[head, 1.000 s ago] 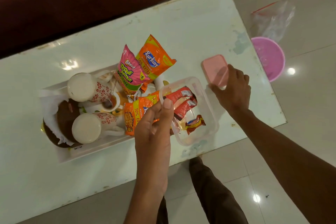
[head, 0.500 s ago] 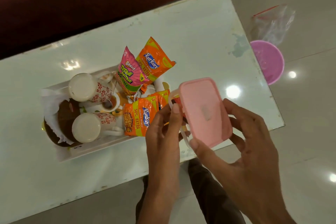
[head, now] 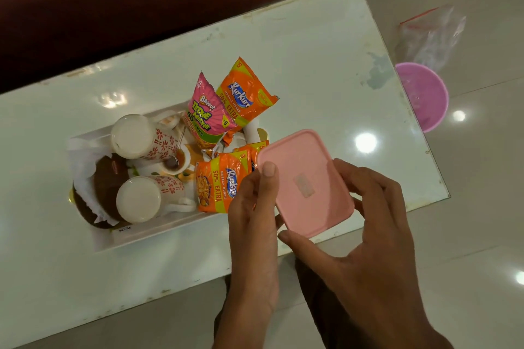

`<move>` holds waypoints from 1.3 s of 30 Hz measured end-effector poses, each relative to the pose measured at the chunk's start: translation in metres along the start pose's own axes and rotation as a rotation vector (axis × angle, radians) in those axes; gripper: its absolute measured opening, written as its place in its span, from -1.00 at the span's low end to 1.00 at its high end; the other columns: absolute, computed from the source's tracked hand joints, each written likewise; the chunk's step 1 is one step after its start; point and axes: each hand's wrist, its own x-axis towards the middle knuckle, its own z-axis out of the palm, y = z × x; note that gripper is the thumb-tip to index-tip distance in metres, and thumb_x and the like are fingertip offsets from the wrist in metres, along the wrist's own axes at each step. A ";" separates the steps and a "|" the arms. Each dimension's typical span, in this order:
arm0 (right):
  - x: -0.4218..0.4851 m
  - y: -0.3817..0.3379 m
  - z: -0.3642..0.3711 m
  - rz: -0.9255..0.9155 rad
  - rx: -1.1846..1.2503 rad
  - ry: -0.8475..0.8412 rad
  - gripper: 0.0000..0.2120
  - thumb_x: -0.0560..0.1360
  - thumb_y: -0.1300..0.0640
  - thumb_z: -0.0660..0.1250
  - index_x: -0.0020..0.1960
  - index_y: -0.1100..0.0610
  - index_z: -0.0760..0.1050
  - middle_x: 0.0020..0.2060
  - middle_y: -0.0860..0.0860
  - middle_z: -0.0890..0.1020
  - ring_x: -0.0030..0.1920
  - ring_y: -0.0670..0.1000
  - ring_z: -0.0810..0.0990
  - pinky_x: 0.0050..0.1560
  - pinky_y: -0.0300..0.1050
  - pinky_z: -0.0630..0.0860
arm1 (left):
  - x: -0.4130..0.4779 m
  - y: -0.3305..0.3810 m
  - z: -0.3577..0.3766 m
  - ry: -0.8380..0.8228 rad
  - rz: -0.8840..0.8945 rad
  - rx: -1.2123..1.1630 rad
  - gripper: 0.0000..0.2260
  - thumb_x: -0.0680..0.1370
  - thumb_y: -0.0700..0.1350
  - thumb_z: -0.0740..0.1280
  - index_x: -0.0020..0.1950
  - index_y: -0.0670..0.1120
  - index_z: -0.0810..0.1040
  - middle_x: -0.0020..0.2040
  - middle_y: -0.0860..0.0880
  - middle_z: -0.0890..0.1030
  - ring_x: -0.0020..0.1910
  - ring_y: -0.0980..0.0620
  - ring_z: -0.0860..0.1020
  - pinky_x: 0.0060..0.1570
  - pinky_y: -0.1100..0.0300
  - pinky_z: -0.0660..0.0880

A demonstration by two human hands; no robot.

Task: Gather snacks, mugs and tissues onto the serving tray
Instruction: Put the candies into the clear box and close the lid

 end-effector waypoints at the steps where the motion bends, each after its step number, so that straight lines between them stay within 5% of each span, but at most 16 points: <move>1: 0.002 0.000 0.001 0.001 0.037 0.004 -0.29 0.30 0.10 0.60 0.37 0.12 0.40 0.27 -0.08 0.46 0.22 -0.47 0.32 0.10 -0.65 0.25 | 0.001 0.000 -0.001 -0.002 0.010 -0.006 -0.76 0.41 0.27 0.34 0.01 0.26 0.66 0.08 0.11 0.71 0.10 0.16 0.66 0.01 0.11 0.60; 5: 0.020 -0.006 0.000 0.213 0.376 -0.039 -0.44 0.38 -0.35 0.23 0.33 -0.20 0.41 0.21 -0.24 0.54 0.17 -0.30 0.51 -0.08 -0.51 0.49 | 0.002 0.002 -0.006 -0.040 0.076 0.056 -0.70 0.33 0.33 0.34 -0.01 0.29 0.64 0.05 0.17 0.69 0.07 0.21 0.65 -0.09 0.25 0.61; 8: 0.035 -0.005 0.002 0.253 0.422 -0.128 -0.60 0.46 -0.39 0.04 0.14 -0.29 0.49 0.05 -0.22 0.63 0.04 -0.19 0.63 -0.16 -0.27 0.63 | 0.003 0.004 -0.004 -0.073 0.117 0.134 -0.67 0.36 0.33 0.30 0.03 0.27 0.63 0.04 0.17 0.67 0.10 0.20 0.62 -0.08 0.25 0.60; 12: 0.039 -0.003 0.009 0.143 0.403 -0.068 -0.28 0.40 -0.48 0.00 0.15 0.06 0.53 -0.10 -0.18 0.60 -0.11 -0.20 0.58 -0.03 -0.16 0.57 | 0.007 0.008 0.009 -0.015 0.147 0.156 -0.66 0.39 0.38 0.20 -0.03 0.27 0.62 -0.02 0.11 0.67 -0.01 0.12 0.64 -0.10 0.19 0.61; 16: 0.039 -0.004 0.017 0.058 0.300 0.025 -0.42 0.53 -0.33 -0.02 0.14 0.08 0.52 -0.05 -0.12 0.58 -0.08 -0.23 0.52 0.02 -0.04 0.57 | 0.011 0.010 0.026 0.153 0.203 0.226 -0.40 0.41 0.50 0.08 -0.25 -0.02 0.51 -0.29 -0.10 0.57 -0.28 -0.09 0.57 -0.27 0.16 0.51; 20: 0.045 -0.005 0.019 0.085 0.290 0.030 -0.24 0.47 -0.42 -0.10 0.17 0.17 0.52 -0.02 -0.08 0.56 -0.05 -0.18 0.50 0.02 -0.19 0.51 | 0.019 0.011 0.030 0.226 0.225 0.352 -0.42 0.32 0.52 0.02 -0.38 0.02 0.42 -0.43 0.02 0.50 -0.40 0.07 0.53 -0.36 0.30 0.44; 26: 0.059 -0.005 0.019 0.265 0.353 0.007 -0.58 0.46 -0.35 0.16 0.21 -0.18 0.44 -0.07 -0.24 0.60 -0.06 -0.24 0.61 -0.31 -0.39 0.54 | 0.033 0.020 0.037 0.254 0.138 0.275 -0.50 0.37 0.47 0.09 -0.49 0.09 0.36 -0.51 0.10 0.41 -0.45 0.12 0.40 -0.36 0.24 0.38; 28: 0.066 -0.007 0.013 0.270 0.402 0.049 -0.57 0.46 -0.31 0.24 0.25 -0.17 0.41 -0.04 -0.27 0.60 -0.06 -0.29 0.61 -0.36 -0.40 0.53 | 0.037 0.022 0.040 0.269 0.175 0.290 -0.50 0.35 0.50 0.08 -0.38 0.12 0.49 -0.43 0.16 0.53 -0.39 0.18 0.51 -0.39 0.36 0.44; 30: 0.075 -0.004 0.008 0.290 0.433 0.120 -0.56 0.45 -0.30 0.27 0.25 -0.12 0.40 -0.06 -0.26 0.61 -0.09 -0.32 0.61 -0.38 -0.41 0.52 | 0.035 0.021 0.042 0.270 0.236 0.331 -0.46 0.38 0.48 0.12 -0.05 0.11 0.64 -0.16 0.19 0.69 -0.14 0.24 0.64 -0.28 0.37 0.58; 32: 0.087 -0.001 0.003 0.315 0.427 0.158 -0.57 0.45 -0.29 0.26 0.23 -0.12 0.39 -0.06 -0.24 0.61 -0.10 -0.35 0.60 -0.38 -0.42 0.51 | 0.031 0.019 0.045 0.251 0.288 0.326 -0.56 0.49 0.29 0.27 0.17 0.04 0.67 0.01 0.15 0.72 0.01 0.30 0.64 -0.19 0.45 0.58; 35: 0.102 0.003 -0.001 0.308 0.386 0.140 -0.64 0.48 -0.27 0.26 0.20 -0.15 0.44 0.03 -0.24 0.61 -0.06 -0.31 0.61 -0.32 -0.44 0.52 | 0.036 0.018 0.051 0.210 0.332 0.375 -0.72 0.57 0.03 0.35 0.22 -0.03 0.67 0.04 0.11 0.74 0.03 0.32 0.63 -0.22 0.55 0.51; 39: 0.122 0.015 -0.005 0.273 0.214 0.177 -0.68 0.51 -0.22 0.27 0.22 -0.16 0.54 0.13 -0.16 0.60 0.07 -0.18 0.59 -0.14 -0.37 0.50 | 0.058 0.025 0.062 0.245 0.375 0.473 -0.74 0.59 -0.03 0.35 0.23 -0.05 0.67 0.07 0.05 0.74 0.00 0.19 0.69 -0.15 0.38 0.62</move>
